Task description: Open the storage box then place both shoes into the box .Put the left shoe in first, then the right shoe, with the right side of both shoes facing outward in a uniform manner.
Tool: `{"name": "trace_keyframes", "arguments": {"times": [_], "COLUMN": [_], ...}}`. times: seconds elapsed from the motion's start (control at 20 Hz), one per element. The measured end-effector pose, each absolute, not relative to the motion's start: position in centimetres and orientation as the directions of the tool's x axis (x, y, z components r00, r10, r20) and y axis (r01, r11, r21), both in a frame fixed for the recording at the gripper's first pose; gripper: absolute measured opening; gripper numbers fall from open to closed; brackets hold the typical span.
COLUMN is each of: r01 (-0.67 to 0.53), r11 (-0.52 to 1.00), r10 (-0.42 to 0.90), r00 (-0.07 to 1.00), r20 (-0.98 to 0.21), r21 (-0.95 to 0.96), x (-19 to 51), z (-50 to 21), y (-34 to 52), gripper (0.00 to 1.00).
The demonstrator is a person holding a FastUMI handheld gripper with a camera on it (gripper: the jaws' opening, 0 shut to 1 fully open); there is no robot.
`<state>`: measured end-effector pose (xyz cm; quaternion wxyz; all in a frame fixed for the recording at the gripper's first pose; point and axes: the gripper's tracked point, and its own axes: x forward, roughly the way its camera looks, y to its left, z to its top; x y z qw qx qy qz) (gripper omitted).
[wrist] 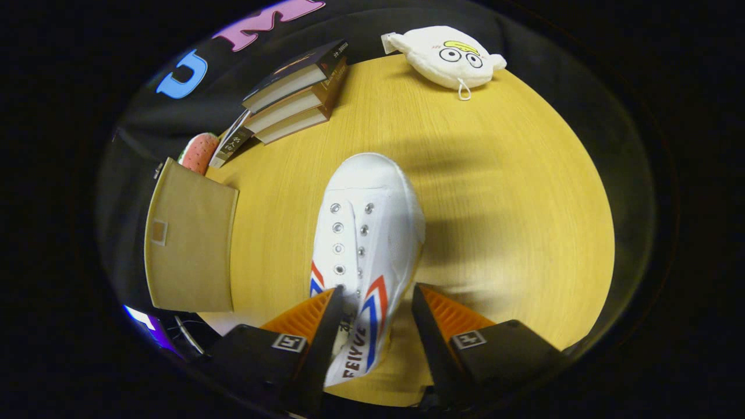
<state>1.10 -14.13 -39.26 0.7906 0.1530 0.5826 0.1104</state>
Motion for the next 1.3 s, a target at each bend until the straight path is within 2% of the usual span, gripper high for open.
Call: {"name": "trace_keyframes", "arguments": {"times": [0.05,0.15,0.2,0.3,0.45,0.55,0.65,0.95,1.3], "r01": [0.0,0.03,0.076,0.107,0.154,0.197,0.234,0.212,0.1], "r11": [0.928,0.926,0.916,0.899,0.877,0.851,0.831,0.82,0.842], "r10": [0.357,0.35,0.359,0.383,0.401,0.422,0.43,0.443,0.438], "r00": [0.294,0.295,0.282,0.28,0.289,0.296,0.307,0.352,0.45], "r20": [-0.887,-0.889,-0.89,-0.88,-0.869,-0.857,-0.849,-0.825,-0.779], "r21": [0.374,0.375,0.394,0.426,0.456,0.488,0.505,0.531,0.531], "x": [0.8,0.9,0.8,0.8,0.9,0.7,0.7,0.4,1.8], "z": [-39.0,-39.1,-39.6,-39.0,-38.7,-38.6,-38.1,-33.2,-22.9], "y": [-14.2,-14.9,-14.6,-14.8,-15.2,-14.8,-14.5,-12.9,-7.5], "gripper": [0.64,0.61,0.42,0.38,0.18,0.12,0.12,0.11,0.11]}}
